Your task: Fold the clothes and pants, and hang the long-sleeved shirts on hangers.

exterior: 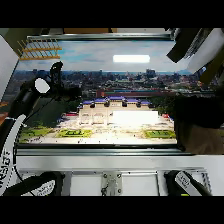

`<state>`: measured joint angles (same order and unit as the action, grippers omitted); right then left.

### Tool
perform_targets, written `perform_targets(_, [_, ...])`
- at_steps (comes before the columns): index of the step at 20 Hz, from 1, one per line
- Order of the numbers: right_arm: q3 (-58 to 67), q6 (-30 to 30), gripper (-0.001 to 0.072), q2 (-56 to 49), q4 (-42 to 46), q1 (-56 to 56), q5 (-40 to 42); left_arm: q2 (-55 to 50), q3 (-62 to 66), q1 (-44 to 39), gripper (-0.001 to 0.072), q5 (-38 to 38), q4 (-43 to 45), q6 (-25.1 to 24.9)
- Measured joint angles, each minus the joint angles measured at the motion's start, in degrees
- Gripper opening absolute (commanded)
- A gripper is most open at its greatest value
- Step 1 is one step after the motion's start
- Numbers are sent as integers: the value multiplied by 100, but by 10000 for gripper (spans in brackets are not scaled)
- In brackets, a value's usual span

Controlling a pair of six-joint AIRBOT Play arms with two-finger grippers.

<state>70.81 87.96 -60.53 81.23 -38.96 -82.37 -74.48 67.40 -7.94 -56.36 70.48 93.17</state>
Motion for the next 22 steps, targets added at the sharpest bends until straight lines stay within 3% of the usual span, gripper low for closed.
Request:
perform_targets(2, [-494,63,30,166,229,0,-111,-2,0,0,8,0,0,0])
perform_targets(3, [-741,87,99,249,315,0,-133,-2,0,0,8,0,0,0])
perform_targets(5, [-1143,127,575,369,466,0,-210,-2,0,0,7,0,2,2])
perform_targets(6, [-1285,149,600,404,503,0,-229,-2,0,0,8,0,2,2])
perform_targets(11, [-1381,181,589,603,549,46,11,-2,0,0,8,2,4,20])
perform_targets(17, [-1163,-479,588,1143,-1110,1141,828,-2,0,0,8,0,4,17])
perform_targets(21, [-1143,-697,579,1198,-1631,2138,1075,-2,0,0,8,-2,4,15])
perform_targets(22, [-1139,-710,518,1196,-1698,2317,1108,-2,0,0,8,-2,4,15])
